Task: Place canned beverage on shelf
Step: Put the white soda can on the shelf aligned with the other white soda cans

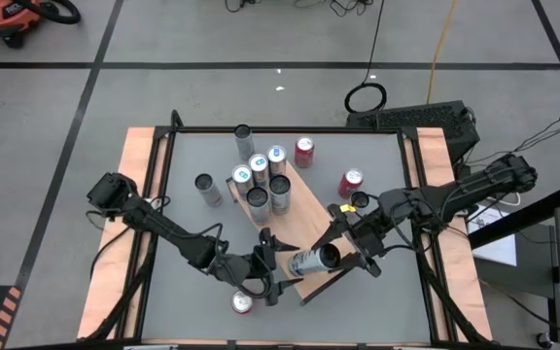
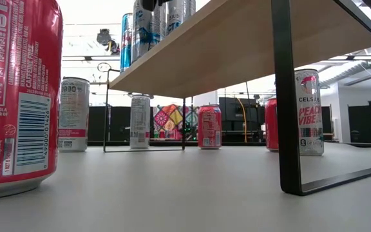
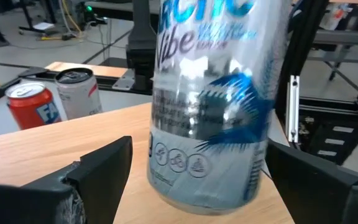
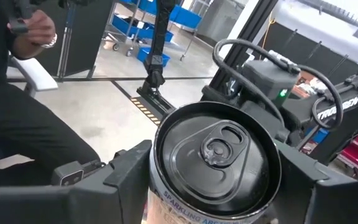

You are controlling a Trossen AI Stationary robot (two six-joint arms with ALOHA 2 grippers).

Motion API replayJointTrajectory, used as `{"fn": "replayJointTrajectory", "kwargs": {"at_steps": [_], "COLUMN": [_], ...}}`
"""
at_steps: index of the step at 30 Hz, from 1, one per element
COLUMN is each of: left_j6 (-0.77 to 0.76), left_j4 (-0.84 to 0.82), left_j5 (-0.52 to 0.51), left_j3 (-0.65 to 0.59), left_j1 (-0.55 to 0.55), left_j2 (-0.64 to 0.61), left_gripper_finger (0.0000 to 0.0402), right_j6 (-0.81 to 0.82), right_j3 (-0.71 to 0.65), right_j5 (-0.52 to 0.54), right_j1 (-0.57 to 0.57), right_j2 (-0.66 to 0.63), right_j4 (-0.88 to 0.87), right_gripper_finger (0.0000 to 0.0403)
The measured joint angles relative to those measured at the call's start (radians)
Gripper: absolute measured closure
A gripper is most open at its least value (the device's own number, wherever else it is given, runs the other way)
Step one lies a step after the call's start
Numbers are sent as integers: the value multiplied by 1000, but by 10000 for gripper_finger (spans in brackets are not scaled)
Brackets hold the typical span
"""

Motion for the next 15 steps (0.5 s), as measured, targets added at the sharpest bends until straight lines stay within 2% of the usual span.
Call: {"fn": "replayJointTrajectory", "kwargs": {"at_steps": [7,15], "left_j6": [27,40], "left_j4": [14,10], "left_j5": [55,61], "left_j3": [0,0], "left_j1": [12,11], "left_j2": [0,0], "left_gripper_finger": [47,130], "right_j6": [-8,-8], "right_j3": [0,0], "right_j5": [-2,-3], "right_j1": [0,0], "right_j2": [0,8], "right_j4": [16,7], "right_gripper_finger": [173,171]}}
